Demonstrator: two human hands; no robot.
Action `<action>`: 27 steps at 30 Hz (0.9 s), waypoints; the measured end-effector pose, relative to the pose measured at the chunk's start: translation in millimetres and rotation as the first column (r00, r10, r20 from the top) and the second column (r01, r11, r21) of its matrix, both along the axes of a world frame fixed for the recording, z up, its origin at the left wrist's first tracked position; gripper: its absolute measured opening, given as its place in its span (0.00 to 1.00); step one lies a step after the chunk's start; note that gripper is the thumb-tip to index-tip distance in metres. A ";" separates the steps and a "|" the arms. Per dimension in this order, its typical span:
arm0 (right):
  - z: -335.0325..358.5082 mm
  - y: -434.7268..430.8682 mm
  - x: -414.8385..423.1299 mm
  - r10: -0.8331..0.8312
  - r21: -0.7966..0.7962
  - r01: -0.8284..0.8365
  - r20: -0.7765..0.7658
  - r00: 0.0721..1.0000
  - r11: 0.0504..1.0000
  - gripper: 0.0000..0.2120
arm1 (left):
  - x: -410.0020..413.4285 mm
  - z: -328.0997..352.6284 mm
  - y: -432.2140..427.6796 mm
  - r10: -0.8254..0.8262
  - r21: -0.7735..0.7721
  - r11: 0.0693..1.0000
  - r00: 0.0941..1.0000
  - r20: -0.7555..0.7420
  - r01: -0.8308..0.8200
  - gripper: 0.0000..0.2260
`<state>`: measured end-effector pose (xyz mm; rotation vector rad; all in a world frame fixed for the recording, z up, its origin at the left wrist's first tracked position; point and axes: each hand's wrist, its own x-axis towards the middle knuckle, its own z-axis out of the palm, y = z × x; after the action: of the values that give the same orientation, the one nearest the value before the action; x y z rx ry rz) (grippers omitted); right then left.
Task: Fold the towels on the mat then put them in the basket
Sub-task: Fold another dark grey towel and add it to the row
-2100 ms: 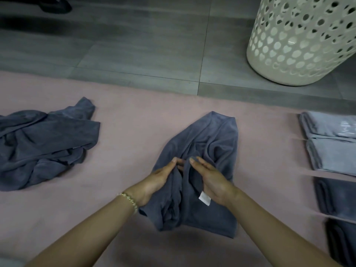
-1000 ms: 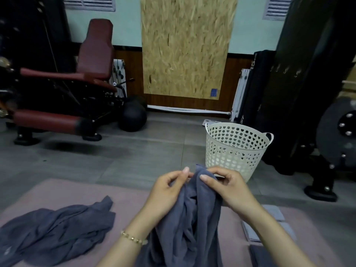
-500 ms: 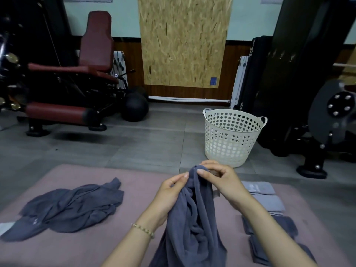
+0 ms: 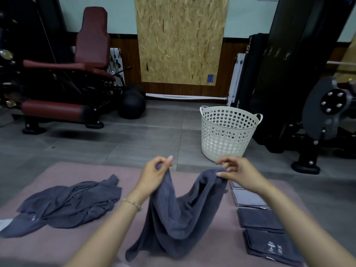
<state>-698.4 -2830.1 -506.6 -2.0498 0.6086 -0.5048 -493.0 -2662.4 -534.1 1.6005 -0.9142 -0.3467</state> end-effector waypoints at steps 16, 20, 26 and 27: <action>43.3 -66.8 -66.6 -0.155 0.274 0.125 0.090 0.984 0.953 0.29 | 107.9 48.5 39.9 0.059 0.080 0.993 0.953 0.296 -0.086 0.11; 37.6 -77.7 -70.9 -0.232 0.266 0.186 0.151 0.961 0.946 0.43 | 106.5 62.2 50.4 -0.243 0.336 0.934 0.903 0.355 0.119 0.11; 30.6 -69.6 -60.9 -0.256 0.276 0.190 0.230 0.939 0.942 0.25 | 95.9 60.2 39.1 0.075 -0.109 0.992 0.993 0.091 -0.065 0.08; 27.0 -67.2 -56.0 -0.254 0.280 0.183 0.241 0.937 0.942 0.14 | 93.1 54.5 35.0 0.084 -0.129 0.988 0.996 -0.015 -0.085 0.08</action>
<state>-754.3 -2897.3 -479.5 -1.6414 0.6998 -0.7860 -399.9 -2627.4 -479.6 1.5116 -0.8420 -0.2307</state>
